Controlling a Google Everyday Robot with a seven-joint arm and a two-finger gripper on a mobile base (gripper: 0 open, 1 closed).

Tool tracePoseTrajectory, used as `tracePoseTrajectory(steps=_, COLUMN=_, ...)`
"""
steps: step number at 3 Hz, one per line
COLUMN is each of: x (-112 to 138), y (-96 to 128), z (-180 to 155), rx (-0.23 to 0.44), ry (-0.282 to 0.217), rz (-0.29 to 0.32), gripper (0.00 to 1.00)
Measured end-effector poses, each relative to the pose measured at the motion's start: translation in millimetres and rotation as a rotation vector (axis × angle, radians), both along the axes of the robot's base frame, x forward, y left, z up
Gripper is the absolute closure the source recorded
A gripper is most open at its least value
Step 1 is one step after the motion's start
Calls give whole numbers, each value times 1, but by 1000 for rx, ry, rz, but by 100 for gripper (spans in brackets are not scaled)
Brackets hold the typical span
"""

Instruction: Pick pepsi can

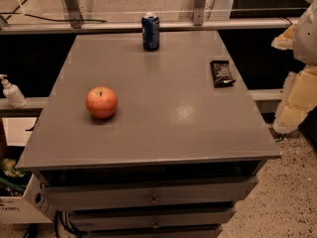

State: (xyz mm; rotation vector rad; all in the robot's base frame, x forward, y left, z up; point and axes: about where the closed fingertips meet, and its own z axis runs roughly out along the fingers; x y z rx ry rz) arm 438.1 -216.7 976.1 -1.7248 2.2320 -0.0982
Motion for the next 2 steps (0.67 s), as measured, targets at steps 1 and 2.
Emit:
tracePoseTrajectory(steps=1, x=0, y=0, z=0, rx=0, ry=0, rz=0, gripper=0)
tracePoseTrajectory(steps=2, x=16, y=13, z=-11, rx=63, ry=17, rz=8, gripper=0)
